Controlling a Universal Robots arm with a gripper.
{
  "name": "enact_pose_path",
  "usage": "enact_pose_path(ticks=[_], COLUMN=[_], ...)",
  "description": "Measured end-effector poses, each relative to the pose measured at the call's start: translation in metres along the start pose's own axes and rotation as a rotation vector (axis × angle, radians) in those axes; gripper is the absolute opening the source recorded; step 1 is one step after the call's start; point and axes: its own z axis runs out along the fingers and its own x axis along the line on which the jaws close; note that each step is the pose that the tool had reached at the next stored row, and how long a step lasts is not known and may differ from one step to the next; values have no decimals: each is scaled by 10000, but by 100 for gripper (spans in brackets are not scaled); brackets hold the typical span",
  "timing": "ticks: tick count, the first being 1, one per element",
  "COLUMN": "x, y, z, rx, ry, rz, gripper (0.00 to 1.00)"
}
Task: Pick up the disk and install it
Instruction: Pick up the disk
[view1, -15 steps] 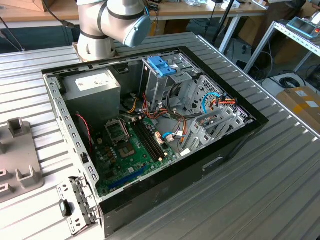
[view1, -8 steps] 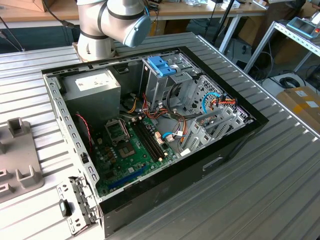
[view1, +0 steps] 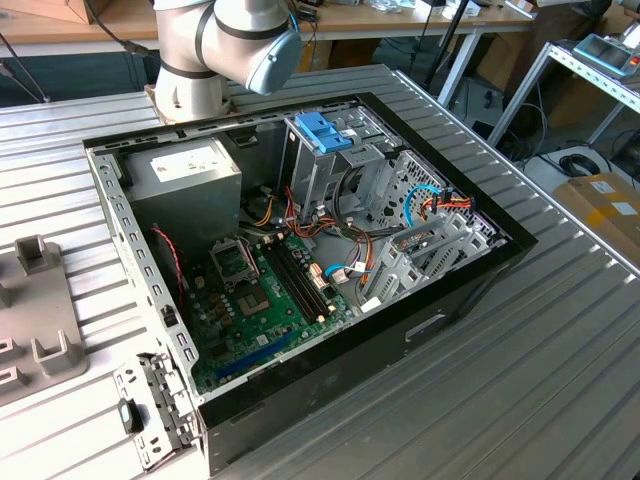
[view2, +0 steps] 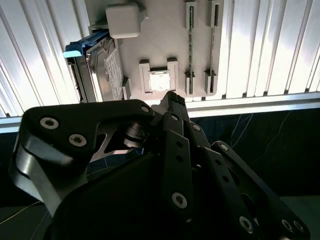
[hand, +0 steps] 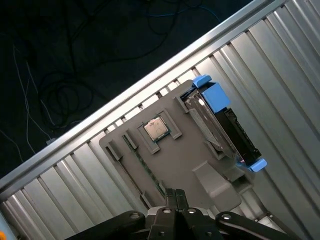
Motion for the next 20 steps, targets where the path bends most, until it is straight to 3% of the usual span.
enact_pose_path(ticks=[20], x=[0], y=[0], z=[0], rx=[13], ry=[-15], rz=[-745], gripper=[10])
